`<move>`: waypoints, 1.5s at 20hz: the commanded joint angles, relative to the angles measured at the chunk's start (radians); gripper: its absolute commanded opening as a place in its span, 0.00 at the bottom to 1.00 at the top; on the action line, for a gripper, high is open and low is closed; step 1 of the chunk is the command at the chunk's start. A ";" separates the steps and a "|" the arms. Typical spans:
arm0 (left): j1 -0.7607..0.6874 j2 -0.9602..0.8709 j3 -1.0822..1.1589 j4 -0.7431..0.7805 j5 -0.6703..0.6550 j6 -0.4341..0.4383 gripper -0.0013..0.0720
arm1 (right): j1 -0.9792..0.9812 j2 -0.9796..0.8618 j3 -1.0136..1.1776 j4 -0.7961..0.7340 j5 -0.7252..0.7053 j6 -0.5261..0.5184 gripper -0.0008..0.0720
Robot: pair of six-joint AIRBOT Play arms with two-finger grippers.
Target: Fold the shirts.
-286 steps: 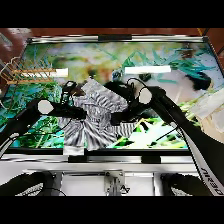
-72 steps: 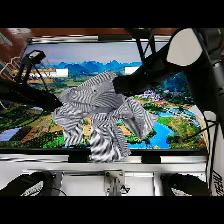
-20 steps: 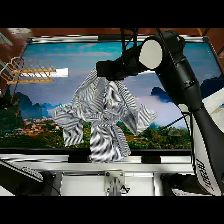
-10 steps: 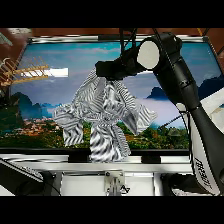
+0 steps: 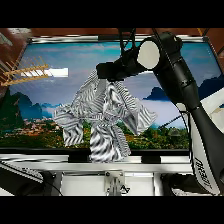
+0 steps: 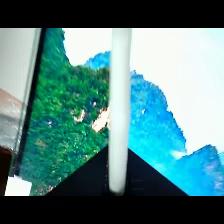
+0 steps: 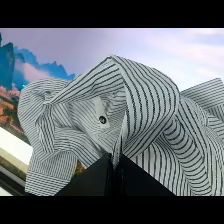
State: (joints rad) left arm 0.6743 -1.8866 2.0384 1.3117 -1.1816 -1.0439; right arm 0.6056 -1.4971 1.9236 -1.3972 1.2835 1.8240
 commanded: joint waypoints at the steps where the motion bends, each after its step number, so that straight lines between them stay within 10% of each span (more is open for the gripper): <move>1: -0.028 0.119 0.008 -0.093 -0.045 -0.070 0.09 | -0.013 0.001 0.001 -0.011 0.024 -0.006 0.13; 12: -0.528 0.563 -0.244 -0.175 -0.336 -0.121 0.09 | -0.093 0.001 0.001 -0.157 0.109 0.010 0.13; 18: -0.898 0.875 -0.542 0.026 -0.398 -0.201 0.09 | -0.120 0.001 0.001 -0.189 0.103 -0.056 0.13; 30: -1.192 1.008 -0.703 0.183 -0.609 -0.275 0.09 | -0.163 0.003 0.018 -0.328 0.095 -0.100 0.13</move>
State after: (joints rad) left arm -0.4347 -0.8894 1.4040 1.4357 -1.7626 -1.2987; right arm 0.4557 -1.4952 1.9293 -1.7210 1.3819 1.7485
